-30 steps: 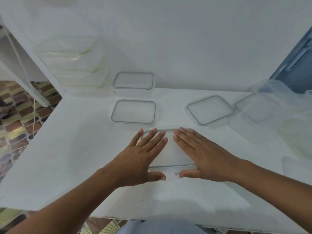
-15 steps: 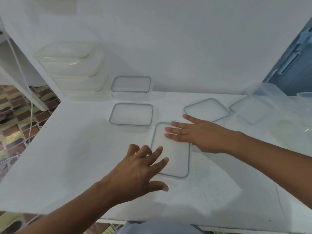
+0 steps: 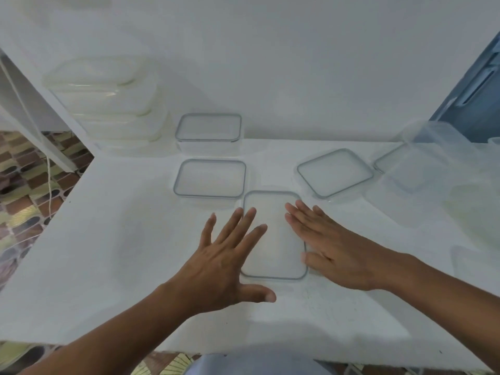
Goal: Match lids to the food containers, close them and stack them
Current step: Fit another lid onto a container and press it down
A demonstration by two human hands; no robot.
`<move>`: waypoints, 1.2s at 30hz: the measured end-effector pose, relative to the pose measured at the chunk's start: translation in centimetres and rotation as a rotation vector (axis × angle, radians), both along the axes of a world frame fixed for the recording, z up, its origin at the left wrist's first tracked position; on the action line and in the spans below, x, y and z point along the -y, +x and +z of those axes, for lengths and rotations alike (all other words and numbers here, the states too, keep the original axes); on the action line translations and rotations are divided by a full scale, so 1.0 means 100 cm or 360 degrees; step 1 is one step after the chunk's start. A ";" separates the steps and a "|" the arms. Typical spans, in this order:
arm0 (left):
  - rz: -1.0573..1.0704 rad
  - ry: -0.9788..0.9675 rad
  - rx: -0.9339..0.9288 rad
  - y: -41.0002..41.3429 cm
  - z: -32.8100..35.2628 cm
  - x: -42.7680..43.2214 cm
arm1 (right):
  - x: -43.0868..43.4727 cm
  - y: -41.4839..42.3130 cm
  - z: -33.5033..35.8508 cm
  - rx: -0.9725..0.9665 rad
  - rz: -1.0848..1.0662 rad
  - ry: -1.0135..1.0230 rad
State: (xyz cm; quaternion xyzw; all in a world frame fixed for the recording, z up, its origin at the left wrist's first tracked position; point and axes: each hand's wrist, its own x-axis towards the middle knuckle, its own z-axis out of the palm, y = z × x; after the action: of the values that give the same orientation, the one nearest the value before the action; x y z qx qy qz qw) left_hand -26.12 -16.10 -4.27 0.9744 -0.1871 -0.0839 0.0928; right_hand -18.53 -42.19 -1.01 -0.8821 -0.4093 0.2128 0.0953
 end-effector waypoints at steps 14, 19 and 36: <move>-0.0266 0.0554 -0.0352 0.030 0.050 0.008 | -0.032 -0.011 0.013 0.0398 0.0069 -0.0606; -0.0255 0.0588 -0.0158 0.022 0.039 0.011 | -0.027 -0.015 -0.009 0.0529 0.0004 -0.0456; -0.0181 0.0373 -0.0114 0.013 0.043 0.002 | 0.002 -0.009 -0.017 0.0763 0.0250 -0.0247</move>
State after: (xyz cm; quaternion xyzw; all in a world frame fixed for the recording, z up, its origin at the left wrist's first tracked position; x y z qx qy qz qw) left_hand -24.78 -16.32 0.06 0.9627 -0.2274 -0.1451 -0.0200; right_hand -19.46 -42.40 -2.76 -0.8775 -0.4699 0.0352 -0.0893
